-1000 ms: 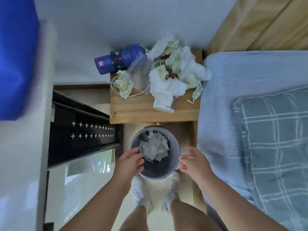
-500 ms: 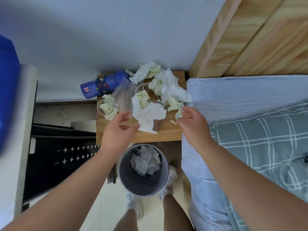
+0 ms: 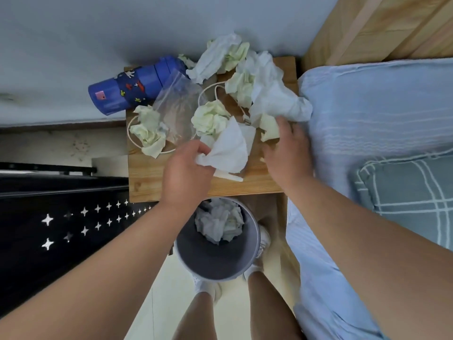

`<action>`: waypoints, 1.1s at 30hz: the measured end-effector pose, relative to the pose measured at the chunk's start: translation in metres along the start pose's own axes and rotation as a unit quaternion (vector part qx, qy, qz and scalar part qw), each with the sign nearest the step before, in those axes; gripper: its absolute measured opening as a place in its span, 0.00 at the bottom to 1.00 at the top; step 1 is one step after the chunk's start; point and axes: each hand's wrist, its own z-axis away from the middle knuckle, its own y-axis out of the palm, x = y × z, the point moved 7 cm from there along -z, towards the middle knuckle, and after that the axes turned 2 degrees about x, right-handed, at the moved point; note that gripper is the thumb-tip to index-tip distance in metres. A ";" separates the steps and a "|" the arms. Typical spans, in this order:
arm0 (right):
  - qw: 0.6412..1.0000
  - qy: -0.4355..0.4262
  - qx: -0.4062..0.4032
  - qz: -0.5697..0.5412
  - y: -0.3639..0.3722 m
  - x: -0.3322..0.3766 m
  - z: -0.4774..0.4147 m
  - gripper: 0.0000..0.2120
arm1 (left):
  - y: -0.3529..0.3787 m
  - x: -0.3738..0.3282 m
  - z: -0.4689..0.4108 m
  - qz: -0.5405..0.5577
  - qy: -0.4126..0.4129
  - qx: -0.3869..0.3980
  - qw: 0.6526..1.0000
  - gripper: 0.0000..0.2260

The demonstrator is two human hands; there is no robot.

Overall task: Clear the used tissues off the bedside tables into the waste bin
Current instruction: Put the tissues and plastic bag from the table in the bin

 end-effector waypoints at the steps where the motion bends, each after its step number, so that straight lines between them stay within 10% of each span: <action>1: 1.000 0.000 -0.003 -0.006 0.002 -0.003 -0.004 0.28 | -0.002 0.004 0.001 0.044 -0.019 -0.002 0.999 0.09; 6: 0.994 0.028 -0.029 -0.100 -0.004 -0.014 -0.005 0.10 | -0.018 -0.002 0.013 0.185 -0.042 -0.016 0.982 0.15; 19: 0.944 0.094 0.066 -0.308 -0.004 -0.008 0.120 0.08 | -0.029 0.072 0.089 0.230 -0.221 0.019 0.948 0.10; 33: 0.918 0.193 0.300 -0.176 0.198 -0.073 0.185 0.21 | 0.083 0.235 0.138 0.144 -0.350 0.211 0.901 0.20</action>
